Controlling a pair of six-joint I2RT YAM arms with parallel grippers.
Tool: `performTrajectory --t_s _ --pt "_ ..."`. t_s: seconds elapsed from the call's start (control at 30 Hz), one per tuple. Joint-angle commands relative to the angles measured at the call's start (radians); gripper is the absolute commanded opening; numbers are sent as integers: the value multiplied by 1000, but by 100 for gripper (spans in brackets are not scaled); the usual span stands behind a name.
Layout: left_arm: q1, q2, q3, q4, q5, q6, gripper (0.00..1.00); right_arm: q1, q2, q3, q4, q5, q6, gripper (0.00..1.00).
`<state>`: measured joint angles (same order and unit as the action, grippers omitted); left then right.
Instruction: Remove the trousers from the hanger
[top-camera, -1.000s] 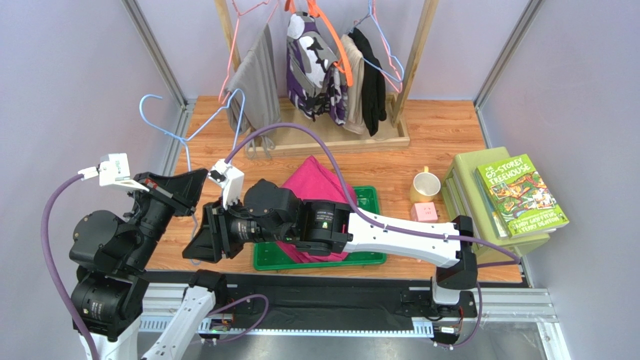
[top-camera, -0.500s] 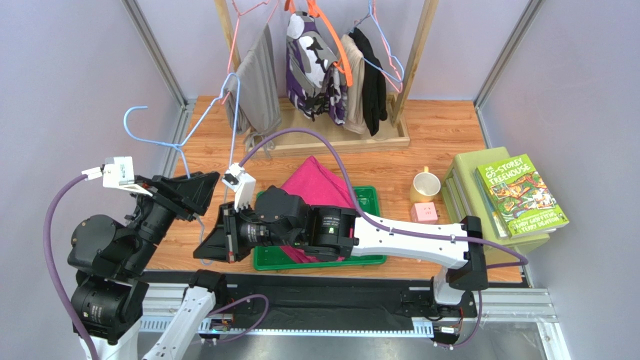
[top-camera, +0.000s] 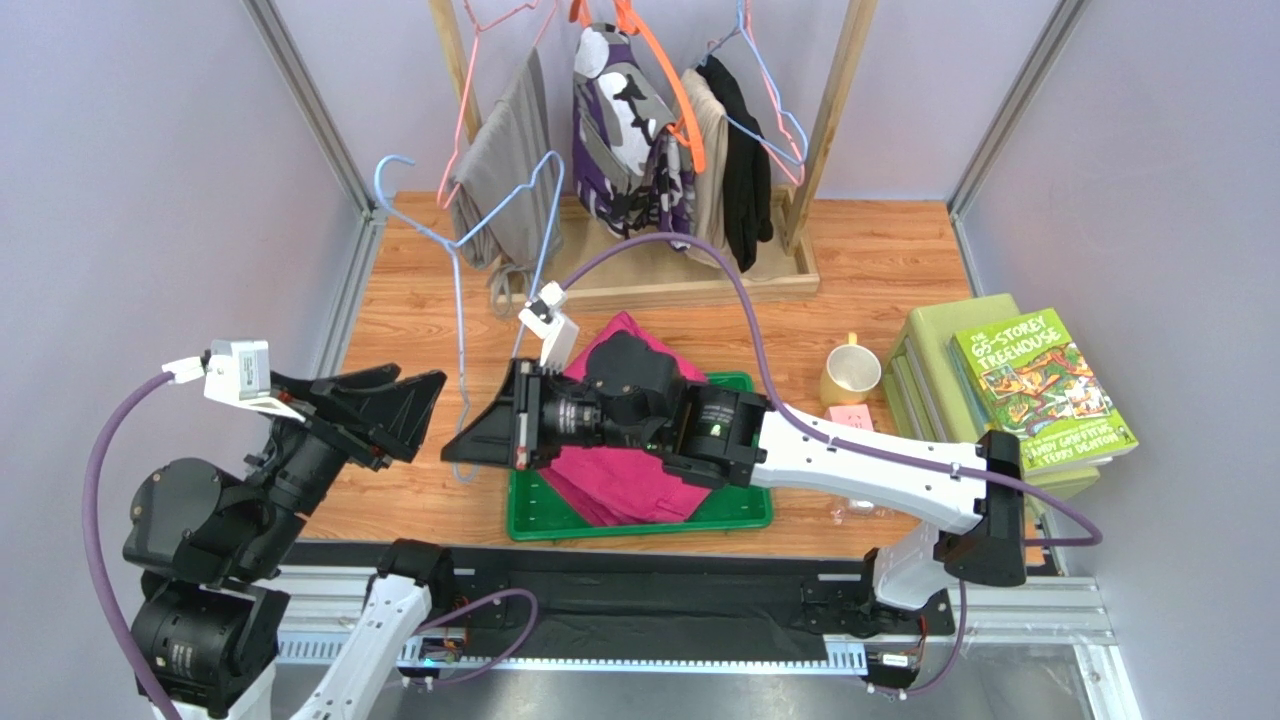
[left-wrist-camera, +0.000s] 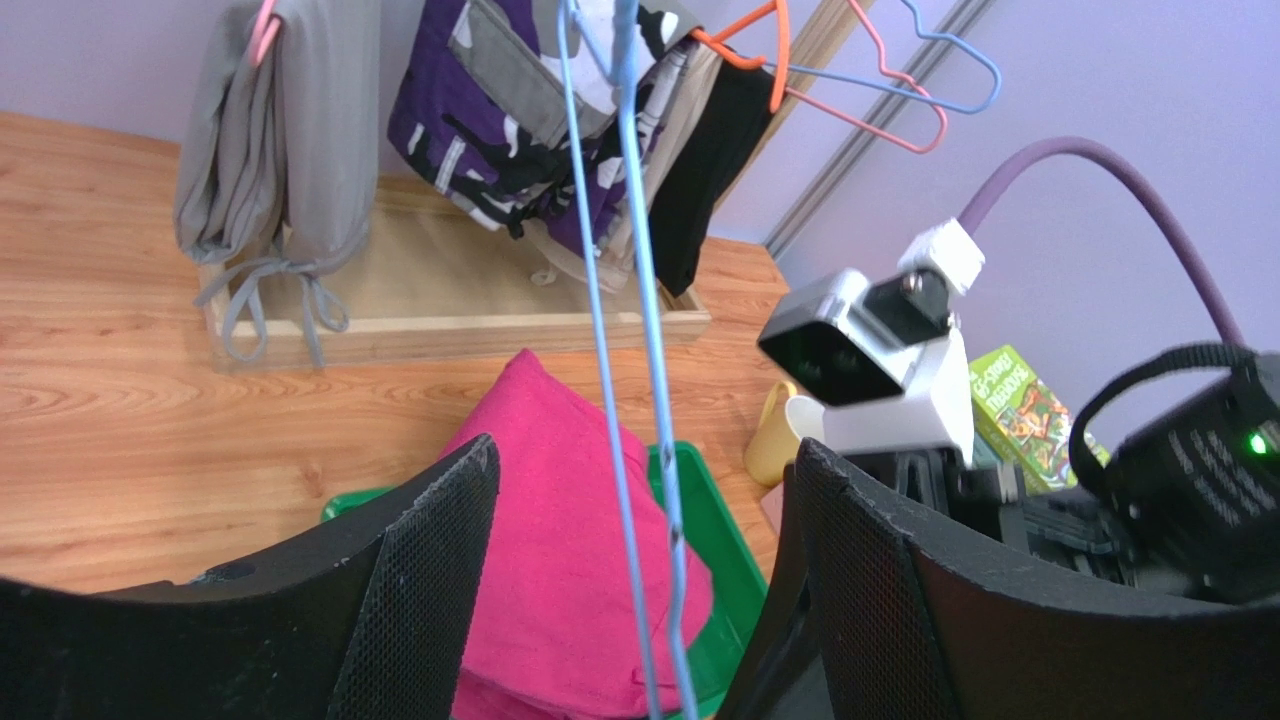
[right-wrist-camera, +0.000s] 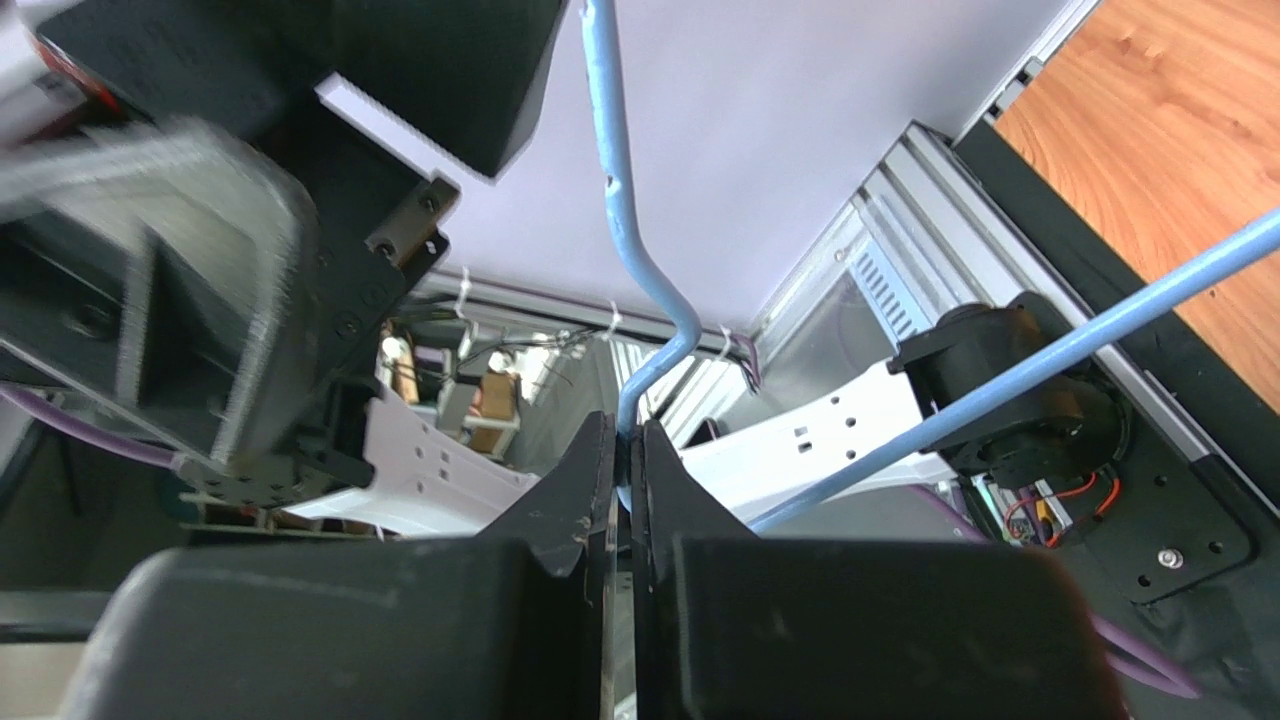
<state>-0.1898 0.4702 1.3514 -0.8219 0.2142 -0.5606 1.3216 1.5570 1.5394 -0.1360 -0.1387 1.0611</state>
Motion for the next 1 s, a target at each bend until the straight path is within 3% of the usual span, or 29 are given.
performTrajectory --t_s 0.0,0.13,0.27,0.33,0.6,0.73,0.87,0.97 --pt "0 -21 31 -13 -9 59 78 -71 -66 -30 127 -102 60 0" --pt "0 47 58 26 97 31 76 -96 -72 -19 125 -173 31 0" --pt "0 143 49 151 403 -70 76 -98 -97 -45 182 -226 7 0" --pt "0 192 48 188 462 -120 75 -98 -118 -61 182 -240 -3 0" --pt "0 192 -27 320 508 -228 68 -104 -201 -128 191 -297 -38 0" --pt "0 182 -104 455 601 -329 52 -107 -235 -168 206 -312 -36 0" --pt "0 177 -162 627 663 -456 50 -114 -245 -189 233 -335 -27 0" --pt "0 173 -173 641 686 -469 47 -119 -247 -199 245 -340 -24 0"
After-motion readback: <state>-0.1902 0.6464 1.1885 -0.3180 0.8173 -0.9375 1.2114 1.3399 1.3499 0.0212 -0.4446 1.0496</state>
